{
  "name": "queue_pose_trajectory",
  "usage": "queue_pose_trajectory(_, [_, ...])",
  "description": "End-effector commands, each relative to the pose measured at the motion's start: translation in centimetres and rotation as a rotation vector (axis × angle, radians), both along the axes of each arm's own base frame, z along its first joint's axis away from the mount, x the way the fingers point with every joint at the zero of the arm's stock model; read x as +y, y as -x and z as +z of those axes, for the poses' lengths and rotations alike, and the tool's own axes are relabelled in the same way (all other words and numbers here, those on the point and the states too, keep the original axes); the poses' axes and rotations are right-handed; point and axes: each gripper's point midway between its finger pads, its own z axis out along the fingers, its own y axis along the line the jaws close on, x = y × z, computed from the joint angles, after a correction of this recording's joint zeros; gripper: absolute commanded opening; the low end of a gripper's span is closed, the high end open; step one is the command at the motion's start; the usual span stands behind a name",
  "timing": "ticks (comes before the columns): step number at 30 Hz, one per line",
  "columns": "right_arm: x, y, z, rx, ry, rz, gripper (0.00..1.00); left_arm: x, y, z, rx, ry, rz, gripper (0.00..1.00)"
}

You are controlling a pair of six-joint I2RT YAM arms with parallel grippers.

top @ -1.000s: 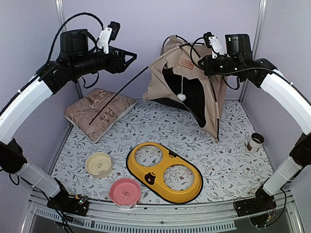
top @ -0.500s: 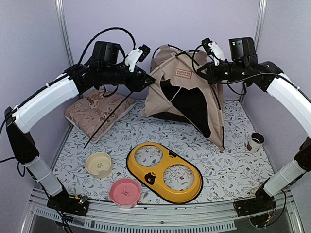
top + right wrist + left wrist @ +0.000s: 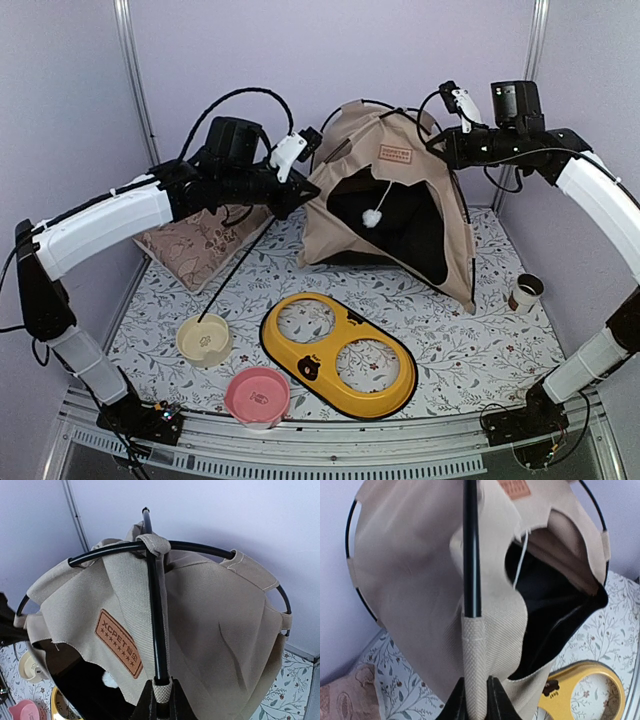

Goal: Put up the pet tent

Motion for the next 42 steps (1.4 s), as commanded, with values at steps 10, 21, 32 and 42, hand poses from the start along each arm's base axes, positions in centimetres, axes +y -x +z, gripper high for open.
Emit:
queue_pose_trajectory(10, [-7.2,-5.9,2.7,-0.042,-0.189,-0.213,0.00,3.2,6.6,-7.0,0.181,0.069,-0.018,0.05])
queue_pose_trajectory(21, [-5.6,-4.4,2.4,-0.023,-0.188,-0.097,0.00,5.1,4.3,-2.4,0.046,0.127,0.168,0.29])
queue_pose_trajectory(32, [-4.9,-2.0,3.0,-0.037,-0.148,-0.001,0.00,8.4,-1.0,-5.6,0.048,0.035,0.235,0.68])
queue_pose_trajectory(42, [-4.7,-0.6,4.2,-0.055,-0.129,0.043,0.00,6.8,-2.6,-8.0,0.069,-0.022,0.161,0.69])
